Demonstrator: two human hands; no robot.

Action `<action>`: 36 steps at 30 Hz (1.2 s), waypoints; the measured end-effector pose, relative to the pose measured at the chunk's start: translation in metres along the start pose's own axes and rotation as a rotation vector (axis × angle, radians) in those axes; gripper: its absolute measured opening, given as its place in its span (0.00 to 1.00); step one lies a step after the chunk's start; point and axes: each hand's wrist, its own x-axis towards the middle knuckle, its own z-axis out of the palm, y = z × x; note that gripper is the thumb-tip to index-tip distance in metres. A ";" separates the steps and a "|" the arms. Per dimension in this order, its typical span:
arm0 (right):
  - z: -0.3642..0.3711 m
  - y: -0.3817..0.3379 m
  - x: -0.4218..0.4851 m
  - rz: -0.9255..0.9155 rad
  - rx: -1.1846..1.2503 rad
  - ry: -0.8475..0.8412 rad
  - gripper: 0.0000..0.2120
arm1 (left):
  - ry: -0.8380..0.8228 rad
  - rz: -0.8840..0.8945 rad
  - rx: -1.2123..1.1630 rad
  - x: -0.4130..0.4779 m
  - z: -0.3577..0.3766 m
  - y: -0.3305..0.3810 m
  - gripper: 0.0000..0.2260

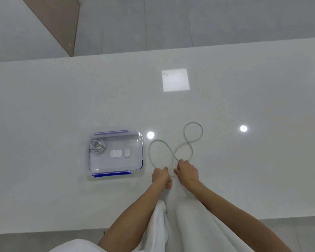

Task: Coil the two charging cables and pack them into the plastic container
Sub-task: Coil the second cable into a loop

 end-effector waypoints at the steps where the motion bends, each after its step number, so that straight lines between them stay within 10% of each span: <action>1: 0.001 -0.001 0.000 -0.008 -0.017 0.018 0.12 | 0.013 -0.013 -0.025 -0.001 0.000 0.002 0.14; 6: 0.001 -0.010 0.002 -0.014 -0.012 0.019 0.09 | 0.006 -0.046 0.014 0.019 0.000 -0.013 0.08; 16: -0.019 -0.007 0.008 0.088 0.543 0.097 0.06 | 0.025 0.467 0.200 -0.032 -0.019 0.007 0.06; 20: -0.029 -0.007 0.010 -0.285 0.646 0.124 0.29 | -0.089 0.595 0.215 -0.063 -0.031 0.033 0.10; 24: -0.054 -0.019 0.011 -0.528 0.623 0.190 0.22 | -0.090 0.732 0.270 -0.087 -0.053 0.056 0.12; 31: -0.055 -0.010 0.012 -0.224 0.531 0.033 0.27 | 0.043 0.703 0.523 -0.064 -0.054 0.036 0.06; 36: -0.022 -0.009 0.002 -0.054 0.419 0.022 0.09 | 0.042 0.517 0.420 -0.035 -0.029 0.021 0.06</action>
